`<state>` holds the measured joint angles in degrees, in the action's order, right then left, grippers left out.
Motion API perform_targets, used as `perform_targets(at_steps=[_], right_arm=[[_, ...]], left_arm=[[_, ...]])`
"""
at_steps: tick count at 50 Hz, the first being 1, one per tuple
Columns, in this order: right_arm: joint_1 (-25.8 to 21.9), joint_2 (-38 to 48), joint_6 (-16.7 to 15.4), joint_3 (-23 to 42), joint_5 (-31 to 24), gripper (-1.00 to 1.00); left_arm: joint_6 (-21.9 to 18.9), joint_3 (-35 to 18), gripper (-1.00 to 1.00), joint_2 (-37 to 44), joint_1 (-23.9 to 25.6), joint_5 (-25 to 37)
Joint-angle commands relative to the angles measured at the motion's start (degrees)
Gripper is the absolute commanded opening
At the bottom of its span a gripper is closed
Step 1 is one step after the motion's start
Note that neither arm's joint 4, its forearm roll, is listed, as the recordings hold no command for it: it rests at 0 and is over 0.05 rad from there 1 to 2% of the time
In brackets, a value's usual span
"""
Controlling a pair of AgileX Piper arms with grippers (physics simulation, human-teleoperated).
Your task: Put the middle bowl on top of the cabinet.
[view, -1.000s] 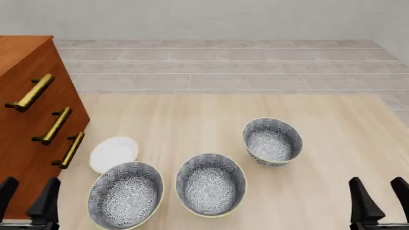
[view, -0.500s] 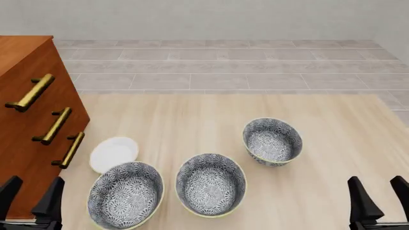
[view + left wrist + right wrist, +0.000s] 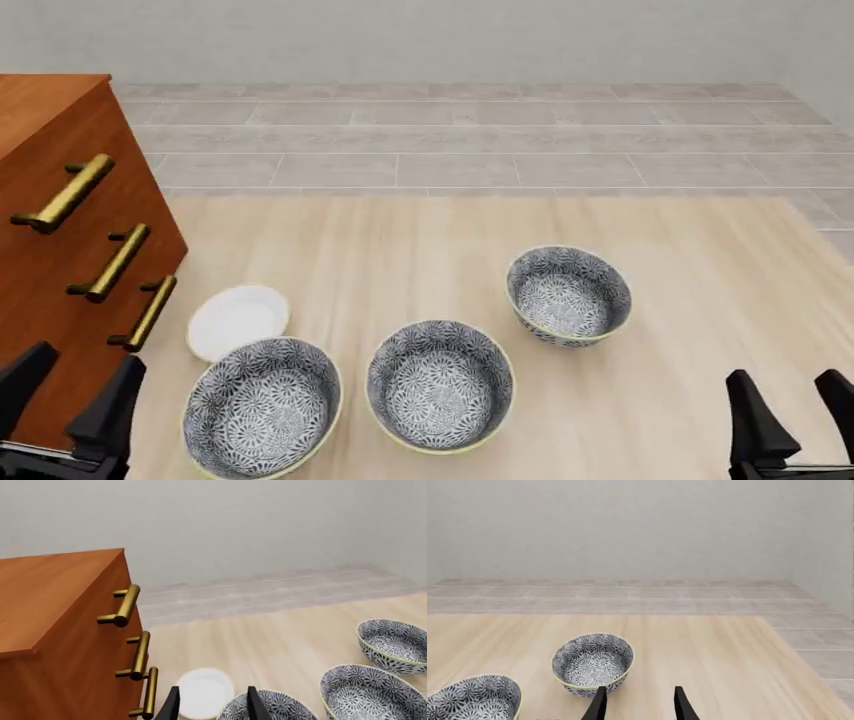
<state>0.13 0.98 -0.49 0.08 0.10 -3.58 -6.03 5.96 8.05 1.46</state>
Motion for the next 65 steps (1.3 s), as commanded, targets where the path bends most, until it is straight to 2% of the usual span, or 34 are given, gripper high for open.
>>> perform_targets(at_steps=[1,10,18,22,29,31,33,40,48,52,57,61,63,65], right_arm=[[0.2,-0.1,0.2,-0.1,-0.5,1.00],[0.5,0.2,0.1,-0.1,-0.6,1.00],[0.5,0.8,-0.1,0.0,-0.5,1.00],[0.6,1.0,0.0,0.0,-0.4,1.00],[0.5,1.3,0.2,0.0,-0.3,1.00],[0.4,1.4,0.2,0.0,-0.3,1.00],[0.4,1.6,0.2,0.0,-0.1,1.00],[0.6,2.3,0.0,0.0,0.6,1.00],[0.8,3.1,0.0,-0.1,1.2,1.00],[0.6,3.3,0.0,-0.1,1.1,1.00],[0.7,4.0,-0.2,-0.1,1.6,1.00],[1.0,4.3,-0.2,-0.1,1.9,1.00],[1.1,4.1,-0.3,-0.1,1.6,1.00],[1.1,4.5,-0.2,-0.1,1.8,1.00]], left_arm=[[-1.3,-3.7,1.00,4.3,4.4,1.0],[-3.4,-7.1,1.00,9.4,8.4,2.9],[-3.1,-10.3,1.00,16.8,11.6,3.1],[-5.4,-11.7,1.00,20.0,12.2,3.0],[-5.6,-15.3,1.00,26.5,15.3,4.0],[-4.3,-16.8,1.00,28.8,17.0,4.5],[-5.8,-17.1,1.00,29.7,16.4,4.1],[-5.3,-20.1,1.00,35.3,18.7,4.3],[-6.6,-22.4,1.00,40.1,21.8,4.9],[-6.4,-24.1,1.00,42.7,22.8,5.5],[-3.1,-26.6,1.00,46.5,25.8,6.8],[-3.6,-27.2,1.00,48.1,26.2,6.6],[-5.5,-27.4,1.00,48.7,25.9,6.5],[-4.3,-28.6,1.00,50.2,27.0,7.6]])
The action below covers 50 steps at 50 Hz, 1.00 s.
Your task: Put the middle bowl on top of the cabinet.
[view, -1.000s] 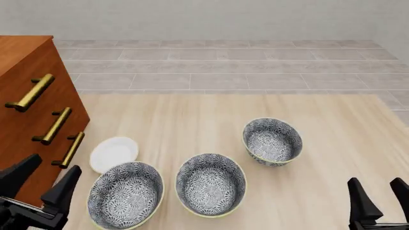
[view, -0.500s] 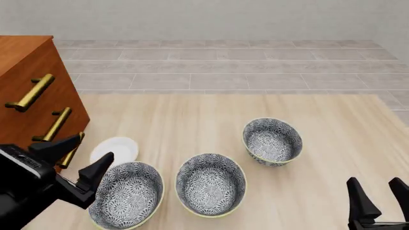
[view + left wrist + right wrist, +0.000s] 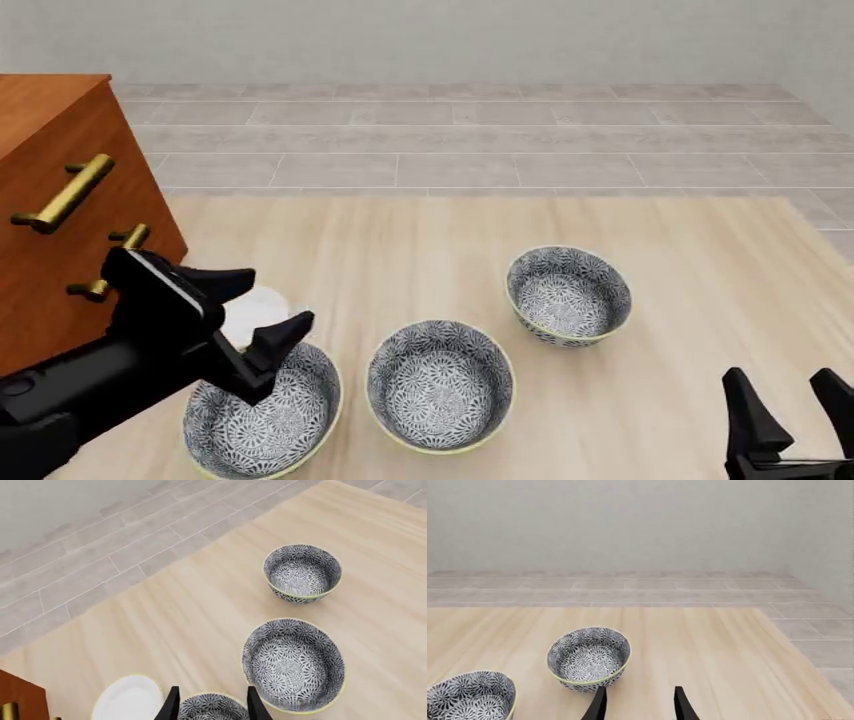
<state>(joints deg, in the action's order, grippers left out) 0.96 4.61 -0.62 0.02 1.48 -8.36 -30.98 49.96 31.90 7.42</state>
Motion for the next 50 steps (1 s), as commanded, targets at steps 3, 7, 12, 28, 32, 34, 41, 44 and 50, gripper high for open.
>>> perform_targets(at_steps=[3,7,12,28,32,34,41,44,50], right_arm=[[0.1,1.1,-0.1,0.0,0.5,1.00],[0.1,1.3,-0.1,0.0,0.7,1.00],[0.0,1.5,-0.1,0.0,0.7,1.00],[0.2,1.8,-0.2,0.0,0.6,1.00],[-0.1,1.8,-0.4,0.0,0.6,1.00],[-0.2,1.8,-0.4,0.0,0.6,1.00],[0.0,2.8,-0.7,0.0,1.5,1.00],[-0.1,3.2,-0.8,0.0,2.0,1.00],[-0.4,4.2,-0.9,0.0,3.1,1.00]], left_arm=[[-0.6,-4.5,1.00,7.1,2.9,2.1],[-0.6,-5.7,1.00,9.2,3.9,3.2],[-0.1,-7.3,1.00,11.5,6.4,5.1],[2.4,-11.6,1.00,16.3,9.8,8.7],[2.6,-12.5,1.00,17.7,9.1,8.7],[2.7,-12.9,1.00,18.0,9.1,8.8],[3.1,-14.0,1.00,19.3,9.1,9.2],[3.3,-14.6,1.00,20.5,9.1,9.6],[2.1,-16.1,1.00,23.2,7.9,9.7]])
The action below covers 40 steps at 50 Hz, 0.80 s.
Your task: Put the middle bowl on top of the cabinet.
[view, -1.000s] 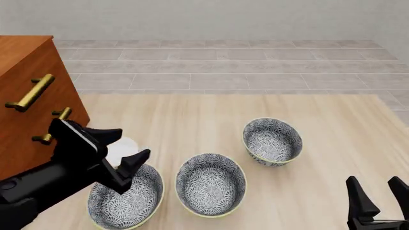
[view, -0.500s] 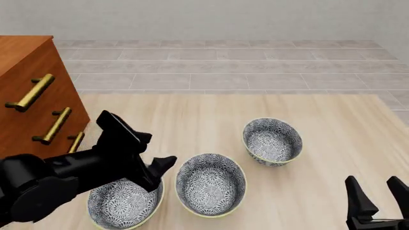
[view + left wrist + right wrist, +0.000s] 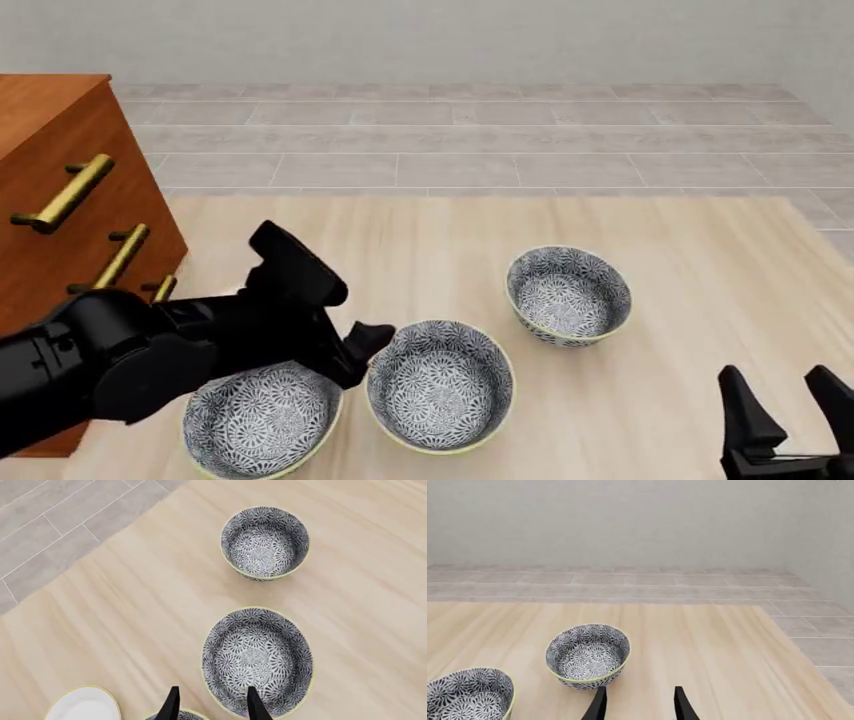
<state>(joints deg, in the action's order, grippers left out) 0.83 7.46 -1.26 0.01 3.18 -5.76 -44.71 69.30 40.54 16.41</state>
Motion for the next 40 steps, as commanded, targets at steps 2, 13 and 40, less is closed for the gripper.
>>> perform_targets(at_steps=[2,13,40], right_arm=[[-0.2,1.6,-0.5,0.0,1.7,1.00],[-0.1,2.7,-0.4,0.0,2.4,1.00],[-0.2,2.9,-0.4,0.0,2.2,1.00]], left_arm=[[-1.2,-2.7,1.00,4.7,-0.8,0.8],[-2.5,-4.0,1.00,7.7,0.4,1.5],[-1.9,-3.7,1.00,11.7,1.0,0.5]])
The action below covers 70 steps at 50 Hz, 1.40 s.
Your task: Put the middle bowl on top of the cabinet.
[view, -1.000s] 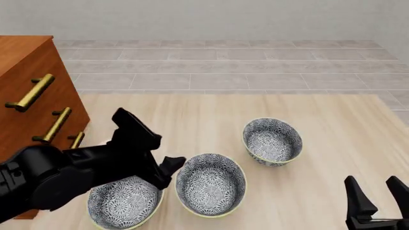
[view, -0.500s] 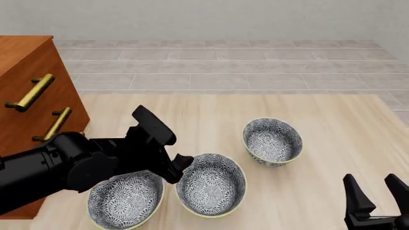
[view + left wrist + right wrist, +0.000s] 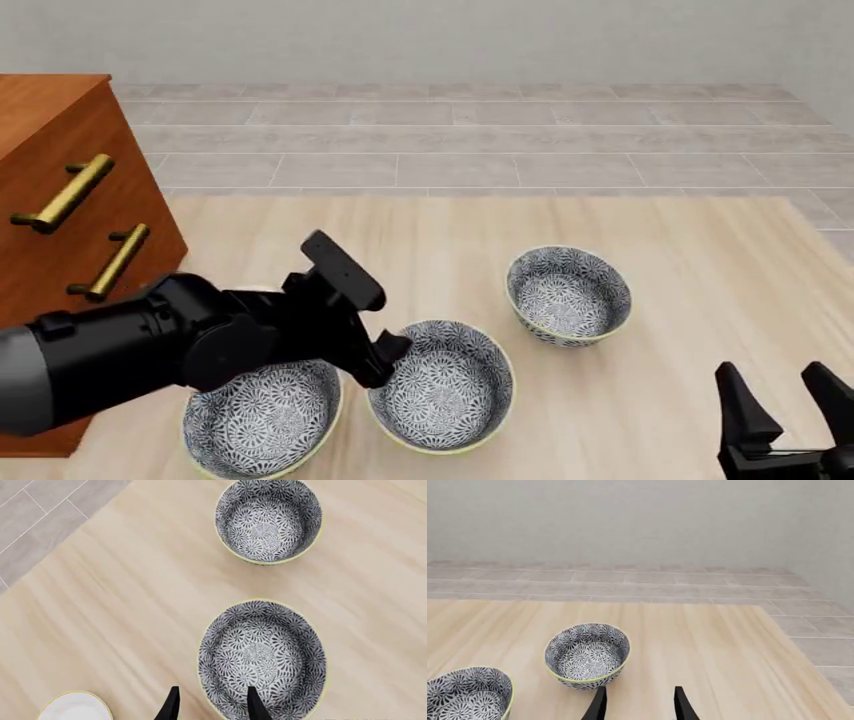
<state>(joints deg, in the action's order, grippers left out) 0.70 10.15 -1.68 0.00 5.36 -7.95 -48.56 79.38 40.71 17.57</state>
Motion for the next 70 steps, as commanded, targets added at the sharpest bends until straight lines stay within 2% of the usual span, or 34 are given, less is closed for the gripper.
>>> perform_targets(at_steps=[1,33,70], right_arm=[[0.0,0.2,0.0,0.0,0.1,1.00],[0.0,2.8,-0.2,0.0,2.4,1.00],[0.0,3.3,-0.2,0.0,2.3,1.00]], left_arm=[[0.3,0.1,1.00,1.6,0.9,-0.7],[-1.3,-5.1,1.00,12.7,-3.8,-3.1],[0.9,-3.5,1.00,18.1,-2.3,-7.4]])
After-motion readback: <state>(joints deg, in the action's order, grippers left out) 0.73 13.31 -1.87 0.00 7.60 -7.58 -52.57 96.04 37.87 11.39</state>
